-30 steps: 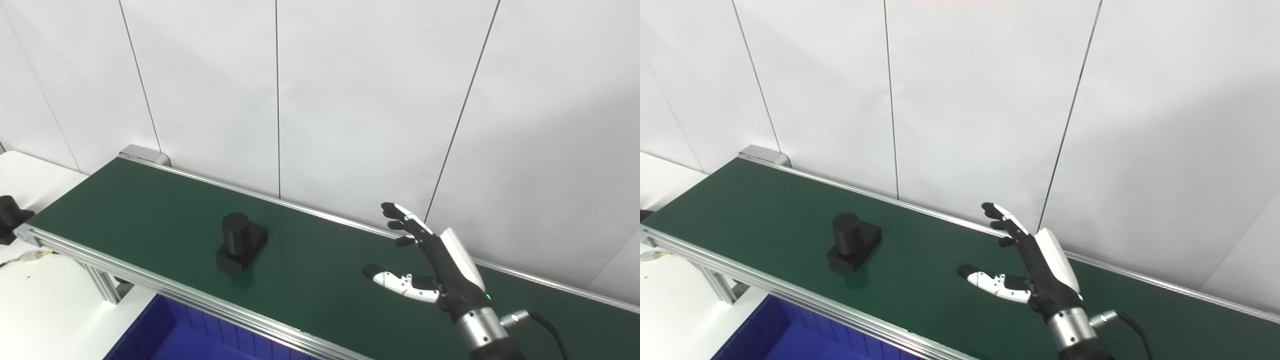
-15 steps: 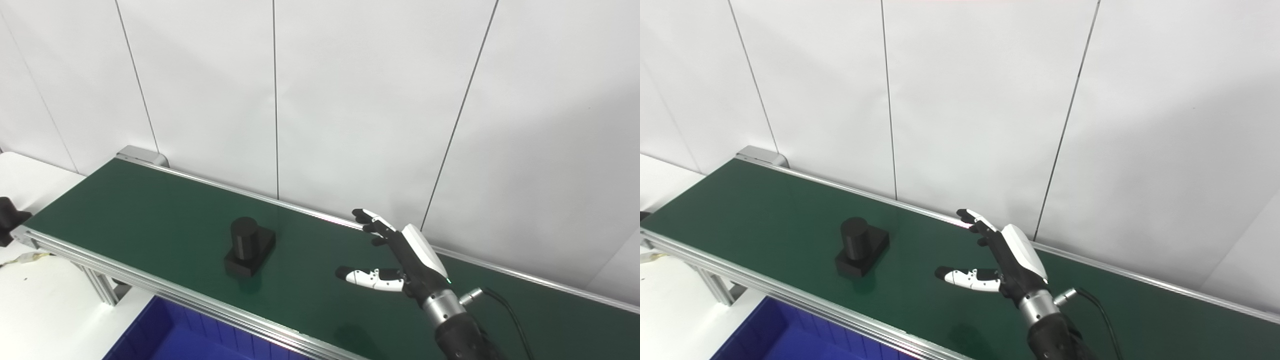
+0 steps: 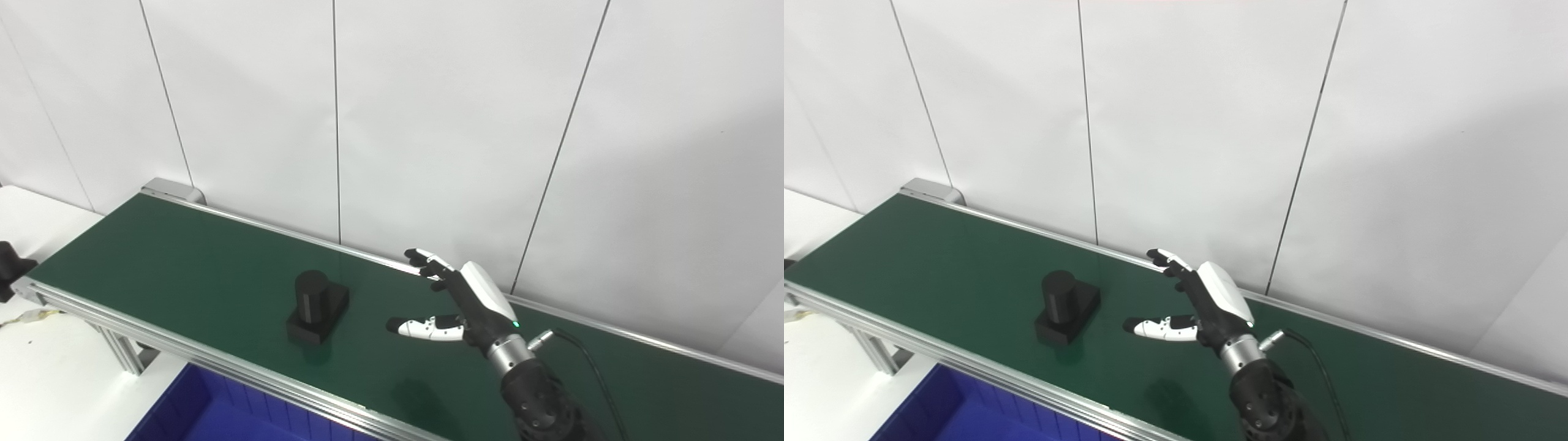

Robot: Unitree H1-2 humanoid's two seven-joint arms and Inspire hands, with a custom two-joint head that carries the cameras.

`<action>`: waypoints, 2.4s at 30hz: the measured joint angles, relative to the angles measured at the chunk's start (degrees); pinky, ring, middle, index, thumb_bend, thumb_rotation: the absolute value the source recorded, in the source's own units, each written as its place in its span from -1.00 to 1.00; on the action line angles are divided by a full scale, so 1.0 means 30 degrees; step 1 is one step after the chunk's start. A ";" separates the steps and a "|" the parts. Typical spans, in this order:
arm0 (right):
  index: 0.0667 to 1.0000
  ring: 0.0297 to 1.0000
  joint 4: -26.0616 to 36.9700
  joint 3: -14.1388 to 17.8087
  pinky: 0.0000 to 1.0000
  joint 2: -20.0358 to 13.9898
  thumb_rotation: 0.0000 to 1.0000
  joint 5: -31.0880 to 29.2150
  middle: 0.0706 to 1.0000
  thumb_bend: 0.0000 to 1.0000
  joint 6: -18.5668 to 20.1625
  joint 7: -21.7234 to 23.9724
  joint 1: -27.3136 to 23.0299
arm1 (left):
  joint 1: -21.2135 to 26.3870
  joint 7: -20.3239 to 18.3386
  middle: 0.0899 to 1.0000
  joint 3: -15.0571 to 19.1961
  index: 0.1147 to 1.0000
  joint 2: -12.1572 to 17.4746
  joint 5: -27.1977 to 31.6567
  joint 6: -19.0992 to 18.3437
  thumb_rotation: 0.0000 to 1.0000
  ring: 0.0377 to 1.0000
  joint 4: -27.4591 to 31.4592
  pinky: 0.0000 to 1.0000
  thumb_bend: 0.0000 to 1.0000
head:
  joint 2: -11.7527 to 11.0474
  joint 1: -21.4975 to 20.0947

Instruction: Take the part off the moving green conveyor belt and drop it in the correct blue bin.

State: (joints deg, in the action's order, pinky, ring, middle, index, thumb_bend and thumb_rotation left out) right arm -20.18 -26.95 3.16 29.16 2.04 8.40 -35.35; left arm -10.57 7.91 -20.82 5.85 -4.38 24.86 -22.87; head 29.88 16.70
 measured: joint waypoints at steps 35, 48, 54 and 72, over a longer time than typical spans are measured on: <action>0.65 0.60 -1.2758 -0.0700 0.48 0.2922 -0.42 0.0790 0.62 0.47 -0.3853 -0.3918 -0.3773 | -0.0030 0.3223 0.57 -0.2425 0.58 -0.0203 -0.2097 0.0002 0.64 0.52 0.1464 0.37 0.85 | 0.0732 0.1230; 0.61 0.66 -1.5908 -0.0668 0.50 0.3622 -0.40 0.0728 0.65 0.47 -0.4505 -0.5840 -0.4464 | -0.0610 0.3319 0.57 -0.2602 0.61 -0.0657 -0.2502 0.0003 0.66 0.49 0.2609 0.33 0.78 | 0.0908 0.1436; 0.61 0.66 -1.6611 -0.0570 0.54 0.3722 -0.41 0.0572 0.66 0.46 -0.4682 -0.6196 -0.4764 | -0.0725 0.3319 0.56 -0.2514 0.61 -0.0840 -0.2788 0.0003 0.65 0.48 0.2747 0.32 0.77 | 0.0908 0.1465; 0.55 0.54 -1.7503 -0.0244 0.44 0.4265 -0.58 0.0368 0.56 0.40 -0.4678 -0.7020 -0.5190 | -0.1081 0.3222 0.51 -0.2306 0.61 -0.1254 -0.2907 0.0006 0.63 0.37 0.3170 0.17 0.78 | 0.0850 0.1524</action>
State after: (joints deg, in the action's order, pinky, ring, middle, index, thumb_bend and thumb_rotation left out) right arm -72.69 -27.68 15.96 30.26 -11.99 -12.66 -50.92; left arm -13.82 17.57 -27.73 2.08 -13.11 24.87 -13.36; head 32.43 21.27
